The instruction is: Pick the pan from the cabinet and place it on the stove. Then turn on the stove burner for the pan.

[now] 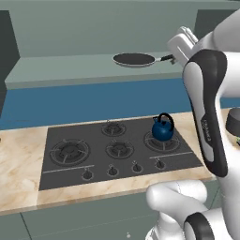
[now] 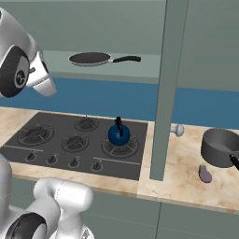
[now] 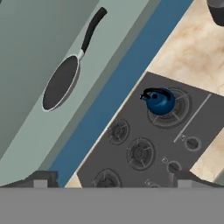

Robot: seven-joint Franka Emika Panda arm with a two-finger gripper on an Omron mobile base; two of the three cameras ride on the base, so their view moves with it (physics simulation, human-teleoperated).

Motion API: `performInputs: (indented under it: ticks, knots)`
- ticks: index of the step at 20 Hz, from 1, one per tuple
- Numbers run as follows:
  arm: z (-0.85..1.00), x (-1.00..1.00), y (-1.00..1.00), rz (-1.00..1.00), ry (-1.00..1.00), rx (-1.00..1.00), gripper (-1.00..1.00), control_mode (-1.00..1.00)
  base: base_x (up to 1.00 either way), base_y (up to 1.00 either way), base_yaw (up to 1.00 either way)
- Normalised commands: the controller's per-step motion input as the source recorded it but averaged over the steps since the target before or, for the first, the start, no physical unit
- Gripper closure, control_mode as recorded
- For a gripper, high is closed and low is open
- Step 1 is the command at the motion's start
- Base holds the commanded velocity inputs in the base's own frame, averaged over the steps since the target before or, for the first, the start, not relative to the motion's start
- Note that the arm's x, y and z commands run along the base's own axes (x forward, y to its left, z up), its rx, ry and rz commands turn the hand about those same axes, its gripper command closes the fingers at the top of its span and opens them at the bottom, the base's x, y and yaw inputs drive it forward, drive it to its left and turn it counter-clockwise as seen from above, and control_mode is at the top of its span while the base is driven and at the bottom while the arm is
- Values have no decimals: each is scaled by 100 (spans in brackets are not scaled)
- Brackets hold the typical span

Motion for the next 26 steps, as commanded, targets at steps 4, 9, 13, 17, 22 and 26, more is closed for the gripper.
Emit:
performInputs:
  ticks: [4,9,13,17,22,26]
  knots:
    - [4,27,-64,0,-9,-9,-100,-100,0,0,0]
    - [3,33,-46,-1,-6,-12,-100,-100,0,0,0]
    - [1,40,-41,0,-6,-10,-100,-100,0,0,0]
    - [0,44,-34,0,-4,-9,-100,-100,0,0,0]
    - [0,45,-19,-7,-1,-8,-100,-100,0,0,0]
    - [0,41,-2,-10,0,-8,-100,-100,0,0,0]
